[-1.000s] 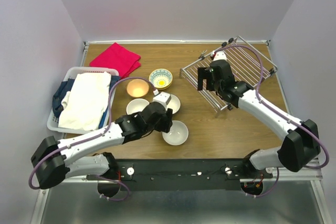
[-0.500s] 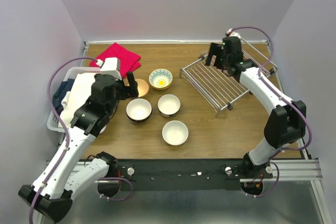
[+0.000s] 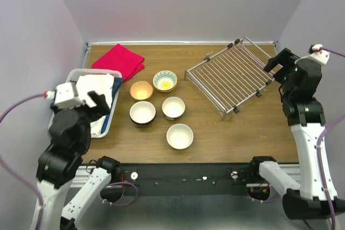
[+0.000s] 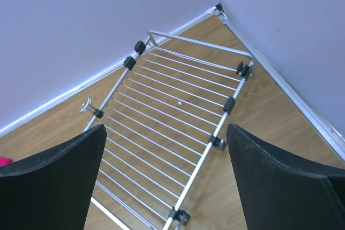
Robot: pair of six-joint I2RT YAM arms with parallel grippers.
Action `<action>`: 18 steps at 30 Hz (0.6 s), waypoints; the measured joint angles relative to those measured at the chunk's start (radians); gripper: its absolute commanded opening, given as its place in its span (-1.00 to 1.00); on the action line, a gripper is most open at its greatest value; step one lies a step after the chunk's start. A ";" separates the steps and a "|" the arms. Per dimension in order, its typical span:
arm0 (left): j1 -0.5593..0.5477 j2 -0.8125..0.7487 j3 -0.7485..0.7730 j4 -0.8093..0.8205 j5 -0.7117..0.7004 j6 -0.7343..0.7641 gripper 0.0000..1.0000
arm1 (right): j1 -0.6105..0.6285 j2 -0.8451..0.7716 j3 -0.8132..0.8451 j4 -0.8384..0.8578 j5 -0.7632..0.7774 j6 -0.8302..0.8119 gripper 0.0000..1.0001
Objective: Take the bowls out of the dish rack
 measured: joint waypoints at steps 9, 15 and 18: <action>0.001 -0.291 0.032 -0.029 -0.063 0.031 0.97 | 0.126 -0.319 -0.143 -0.050 0.094 -0.048 1.00; 0.002 -0.402 -0.029 -0.080 -0.069 0.009 0.98 | 0.126 -0.544 -0.222 -0.051 0.099 -0.071 1.00; 0.002 -0.450 -0.052 -0.095 -0.073 0.003 0.98 | 0.126 -0.592 -0.248 -0.053 0.098 -0.074 1.00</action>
